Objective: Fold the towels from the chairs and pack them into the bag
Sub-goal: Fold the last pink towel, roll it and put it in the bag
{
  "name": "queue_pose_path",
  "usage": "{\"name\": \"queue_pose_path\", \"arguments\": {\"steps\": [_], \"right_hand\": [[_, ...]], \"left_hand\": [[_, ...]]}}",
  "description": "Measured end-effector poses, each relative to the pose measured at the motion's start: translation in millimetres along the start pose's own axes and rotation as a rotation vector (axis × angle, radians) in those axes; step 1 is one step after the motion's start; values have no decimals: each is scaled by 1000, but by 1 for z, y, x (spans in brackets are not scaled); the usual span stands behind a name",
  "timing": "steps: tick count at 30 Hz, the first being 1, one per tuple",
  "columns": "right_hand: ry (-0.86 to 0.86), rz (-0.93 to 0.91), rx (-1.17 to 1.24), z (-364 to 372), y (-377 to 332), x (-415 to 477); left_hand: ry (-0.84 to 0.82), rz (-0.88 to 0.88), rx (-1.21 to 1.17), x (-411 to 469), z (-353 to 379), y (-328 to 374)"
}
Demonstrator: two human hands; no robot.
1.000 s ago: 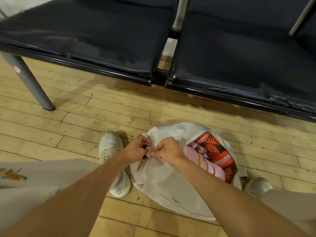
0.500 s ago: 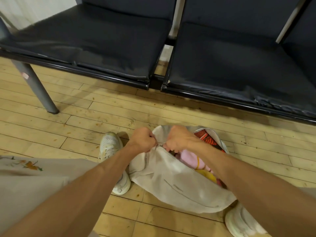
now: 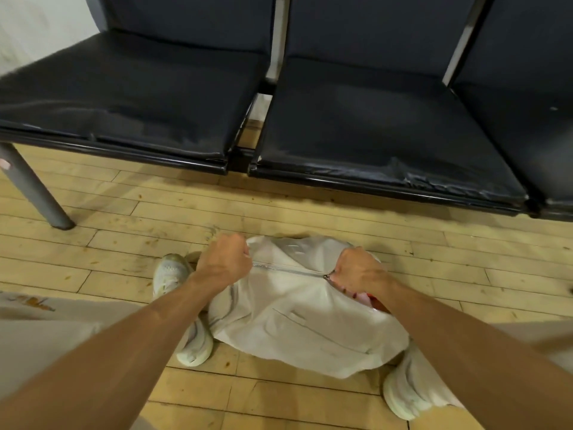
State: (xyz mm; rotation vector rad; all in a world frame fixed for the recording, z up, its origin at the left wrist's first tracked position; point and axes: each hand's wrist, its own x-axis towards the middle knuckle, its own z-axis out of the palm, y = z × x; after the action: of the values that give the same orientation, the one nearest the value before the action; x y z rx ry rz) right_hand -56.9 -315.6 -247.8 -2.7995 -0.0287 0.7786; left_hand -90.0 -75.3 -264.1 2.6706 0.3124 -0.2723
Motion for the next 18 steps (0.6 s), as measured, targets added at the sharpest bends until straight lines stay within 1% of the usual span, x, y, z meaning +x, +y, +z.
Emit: {"name": "queue_pose_path", "arguments": {"steps": [2, 3, 4, 5, 6, 7, 9, 10, 13, 18], "right_hand": [[-43, 8, 56, -3, 7, 3], [-79, 6, 85, -4, 10, 4], [-105, -4, 105, -7, 12, 4], [-114, -24, 102, -10, 12, 3], [-120, -47, 84, -11, 12, 3], [-124, -67, 79, -11, 13, 3], [-132, -98, 98, -8, 13, 5], [-131, -108, 110, -7, 14, 5], [-111, -81, 156, -5, 28, 12], [-66, -58, 146, 8, 49, 24]], "left_hand": [[2, 76, 218, -7, -3, 13], [18, 176, 354, -11, -1, 20], [36, 317, 463, -14, 4, 28], [49, 464, 512, -17, 12, 36], [29, 572, 515, -18, 23, 45], [-26, 621, 498, -17, 34, 55], [-134, 601, 475, -11, 56, 72], [-138, 588, 485, -8, 65, 78], [-63, 588, 510, 2, 81, 87], [-77, 534, 476, 5, 81, 84]]}}
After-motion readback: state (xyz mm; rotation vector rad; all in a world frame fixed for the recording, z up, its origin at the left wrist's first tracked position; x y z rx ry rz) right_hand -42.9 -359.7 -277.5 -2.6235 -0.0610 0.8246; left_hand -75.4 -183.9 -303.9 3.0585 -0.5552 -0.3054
